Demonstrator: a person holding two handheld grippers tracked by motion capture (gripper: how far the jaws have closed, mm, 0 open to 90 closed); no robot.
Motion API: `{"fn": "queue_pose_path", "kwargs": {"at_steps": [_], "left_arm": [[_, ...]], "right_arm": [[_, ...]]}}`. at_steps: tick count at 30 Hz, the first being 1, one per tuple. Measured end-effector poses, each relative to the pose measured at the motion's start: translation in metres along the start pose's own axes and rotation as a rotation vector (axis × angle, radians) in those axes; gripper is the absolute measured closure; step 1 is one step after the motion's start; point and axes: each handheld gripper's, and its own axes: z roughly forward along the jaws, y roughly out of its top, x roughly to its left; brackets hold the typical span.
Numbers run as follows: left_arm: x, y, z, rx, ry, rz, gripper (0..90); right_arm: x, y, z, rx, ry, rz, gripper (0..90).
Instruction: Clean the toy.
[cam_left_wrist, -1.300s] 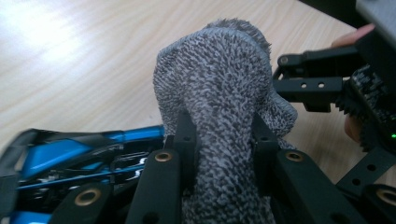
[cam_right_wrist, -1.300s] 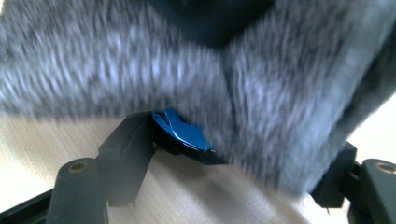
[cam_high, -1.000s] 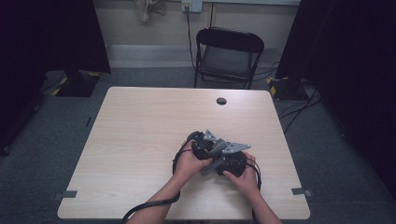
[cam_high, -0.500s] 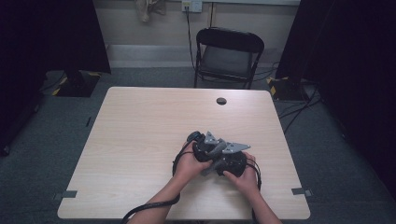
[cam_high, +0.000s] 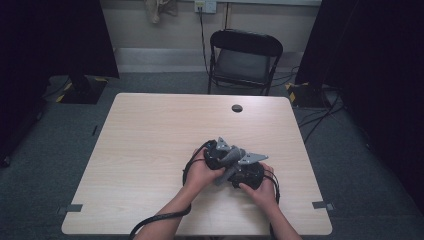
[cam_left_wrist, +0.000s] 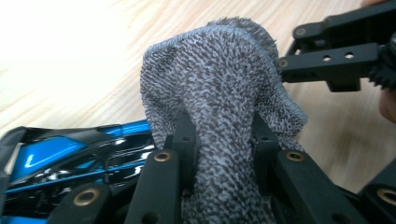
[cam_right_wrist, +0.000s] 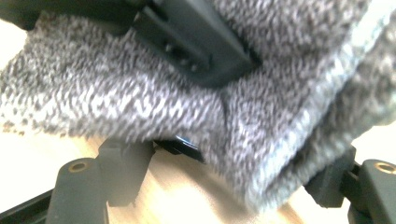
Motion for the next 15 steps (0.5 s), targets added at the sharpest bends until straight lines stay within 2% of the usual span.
{"fn": "queue_pose_path", "kwargs": {"at_steps": [2,3,4,5,8,9,11,12,13,15], "left_arm": [[0.002,0.001,-0.001,0.005,0.006,0.003,70.8],[0.005,0.001,-0.001,0.028,0.087,0.041,70.7],[0.009,-0.001,-0.002,0.041,0.085,0.028,70.5],[0.014,-0.003,-0.001,0.031,0.053,-0.017,70.4],[0.019,-0.007,-0.002,0.016,-0.002,-0.032,70.2],[0.019,-0.006,-0.002,0.018,0.0,-0.05,70.4],[0.02,-0.005,-0.001,0.031,-0.007,-0.058,70.6],[0.02,-0.005,-0.001,0.031,-0.007,-0.058,70.6],[0.02,-0.003,-0.001,0.044,-0.006,-0.037,70.6],[0.019,-0.002,-0.001,0.052,-0.008,-0.039,70.6]], "right_arm": [[0.0,0.0,0.0,0.0,0.0,0.0,27.2],[0.0,-0.001,-0.002,-0.014,0.003,-0.007,58.7],[-0.002,-0.003,-0.005,-0.031,0.034,-0.003,85.2],[-0.002,-0.004,-0.006,-0.03,0.035,0.004,85.2],[-0.004,-0.003,-0.005,-0.03,0.044,0.016,84.8],[-0.004,-0.003,-0.005,-0.029,0.044,0.02,84.7],[-0.003,-0.003,-0.005,-0.03,0.037,0.01,84.1],[-0.002,-0.003,-0.005,-0.03,0.029,0.006,81.7],[-0.002,-0.003,-0.005,-0.029,0.022,0.005,79.9],[-0.002,-0.002,-0.005,-0.029,0.02,0.005,76.8]]}}
